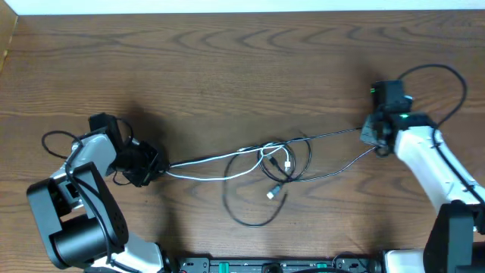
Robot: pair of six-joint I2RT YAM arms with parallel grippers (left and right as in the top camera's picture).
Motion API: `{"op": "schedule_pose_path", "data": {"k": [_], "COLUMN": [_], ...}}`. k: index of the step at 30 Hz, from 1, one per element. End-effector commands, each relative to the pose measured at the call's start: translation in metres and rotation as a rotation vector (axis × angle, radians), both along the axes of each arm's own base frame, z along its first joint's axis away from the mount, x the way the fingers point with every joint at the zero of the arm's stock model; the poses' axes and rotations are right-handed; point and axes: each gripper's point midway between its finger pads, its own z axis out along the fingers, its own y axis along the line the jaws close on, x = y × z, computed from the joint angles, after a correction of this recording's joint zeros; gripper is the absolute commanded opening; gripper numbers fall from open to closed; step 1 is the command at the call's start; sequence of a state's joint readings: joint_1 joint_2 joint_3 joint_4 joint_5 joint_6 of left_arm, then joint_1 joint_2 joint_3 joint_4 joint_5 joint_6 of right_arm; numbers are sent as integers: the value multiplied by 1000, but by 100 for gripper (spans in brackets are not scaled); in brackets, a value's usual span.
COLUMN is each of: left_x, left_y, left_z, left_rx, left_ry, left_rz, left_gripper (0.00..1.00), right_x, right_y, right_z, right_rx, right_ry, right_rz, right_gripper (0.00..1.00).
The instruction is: Untangle cables
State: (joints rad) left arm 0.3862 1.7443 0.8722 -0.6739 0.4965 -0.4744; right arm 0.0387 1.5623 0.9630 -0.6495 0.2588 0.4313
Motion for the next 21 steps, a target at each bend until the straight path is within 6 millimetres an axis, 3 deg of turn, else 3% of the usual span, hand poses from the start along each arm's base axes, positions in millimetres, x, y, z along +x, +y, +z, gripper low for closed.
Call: {"op": "schedule_pose_path", "data": {"k": [1,6,11,13,16,18,21], "left_x": [-42,-34,-23,-18,-13,-11,-5], "left_y": [38,28,11,4,-6,-11,-24], "left_z": [-35,-33,-30,-28,-27,-27,-24], "left_rx": [196,139,78,58,42,43,9], "left_ry": [200,148,70,38,7,0,-50], "left_rz": [37,11,-72,-108,-155,-174,-237], "left_gripper": [8,8,8,8,9,15,34], "right_x": [0,1,-13,-19,-22,-24,-25], "right_y": [-21,26,48,53,62,73,98], "right_z": [1,-2,-5,-6,-7,-6,-3], "right_rx": [73,299,365,369,369,386,425], "right_ry": [-19,1,61,86,104,107,100], "right_rz": [-83,117,179,197,229,296,455], "right_gripper": [1,3,9,13,30,39,48]}}
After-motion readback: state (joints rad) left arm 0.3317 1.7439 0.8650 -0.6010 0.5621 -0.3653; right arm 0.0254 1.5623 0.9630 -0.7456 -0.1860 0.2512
